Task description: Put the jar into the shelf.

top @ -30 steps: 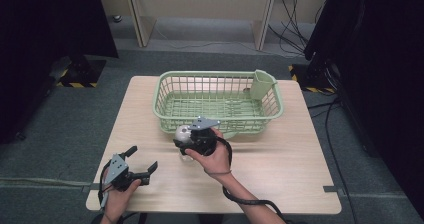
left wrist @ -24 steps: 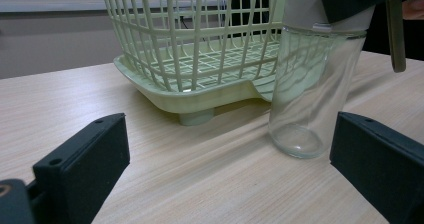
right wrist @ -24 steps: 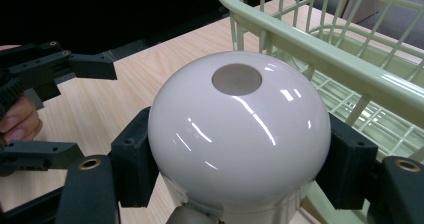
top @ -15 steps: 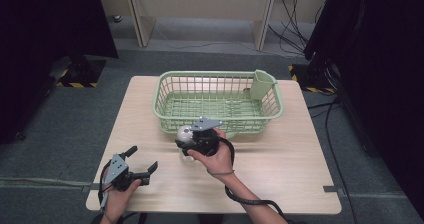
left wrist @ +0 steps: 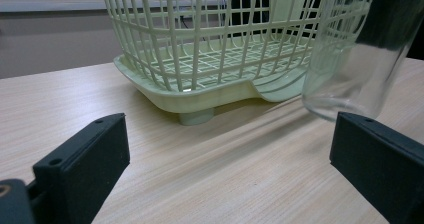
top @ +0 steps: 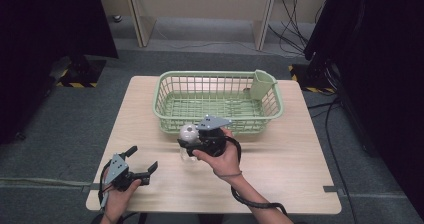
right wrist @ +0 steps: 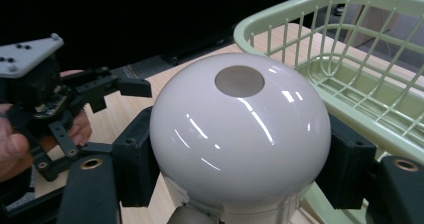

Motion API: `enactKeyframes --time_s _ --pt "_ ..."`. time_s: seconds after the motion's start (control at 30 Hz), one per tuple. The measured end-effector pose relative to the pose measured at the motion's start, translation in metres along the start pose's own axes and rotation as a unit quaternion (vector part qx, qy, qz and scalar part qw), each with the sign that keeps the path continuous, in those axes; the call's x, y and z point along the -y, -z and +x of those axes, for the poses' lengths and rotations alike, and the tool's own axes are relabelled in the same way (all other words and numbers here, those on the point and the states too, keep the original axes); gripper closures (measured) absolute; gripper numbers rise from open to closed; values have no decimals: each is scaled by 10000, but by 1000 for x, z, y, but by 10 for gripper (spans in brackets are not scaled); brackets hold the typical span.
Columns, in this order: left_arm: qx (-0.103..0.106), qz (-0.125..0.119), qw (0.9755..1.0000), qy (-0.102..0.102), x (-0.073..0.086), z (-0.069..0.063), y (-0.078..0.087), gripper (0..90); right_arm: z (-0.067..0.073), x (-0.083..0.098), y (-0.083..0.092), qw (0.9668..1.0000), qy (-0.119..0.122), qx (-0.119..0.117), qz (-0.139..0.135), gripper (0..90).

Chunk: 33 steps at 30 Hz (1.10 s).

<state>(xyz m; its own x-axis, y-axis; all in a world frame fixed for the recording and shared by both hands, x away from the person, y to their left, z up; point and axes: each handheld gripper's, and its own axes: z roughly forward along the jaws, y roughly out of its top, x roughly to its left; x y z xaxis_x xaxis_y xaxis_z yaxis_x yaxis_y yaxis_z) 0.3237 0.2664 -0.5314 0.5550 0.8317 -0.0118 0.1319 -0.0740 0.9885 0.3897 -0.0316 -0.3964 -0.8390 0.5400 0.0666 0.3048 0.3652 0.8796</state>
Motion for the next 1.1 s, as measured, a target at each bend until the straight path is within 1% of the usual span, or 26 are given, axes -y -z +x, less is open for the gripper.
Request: enactKeyframes --time_s 0.27,0.63,0.83,1.0,1.1 --pt "1 1 10000 4 0 0 0 21 0 -9 16 9999 -27 -82 -149 308" --pt "0 -3 10000 12 0 0 0 21 -5 -22 33 9995 -23 -44 -320 309" --pt "1 -1 10000 4 0 0 0 21 -11 -31 46 9990 -50 18 -452 309" --pt "0 -2 10000 4 0 0 0 21 -16 -37 55 9983 -73 125 -556 309" --pt "-1 -1 10000 2 0 0 0 21 -17 -39 59 9982 -71 159 -573 309"
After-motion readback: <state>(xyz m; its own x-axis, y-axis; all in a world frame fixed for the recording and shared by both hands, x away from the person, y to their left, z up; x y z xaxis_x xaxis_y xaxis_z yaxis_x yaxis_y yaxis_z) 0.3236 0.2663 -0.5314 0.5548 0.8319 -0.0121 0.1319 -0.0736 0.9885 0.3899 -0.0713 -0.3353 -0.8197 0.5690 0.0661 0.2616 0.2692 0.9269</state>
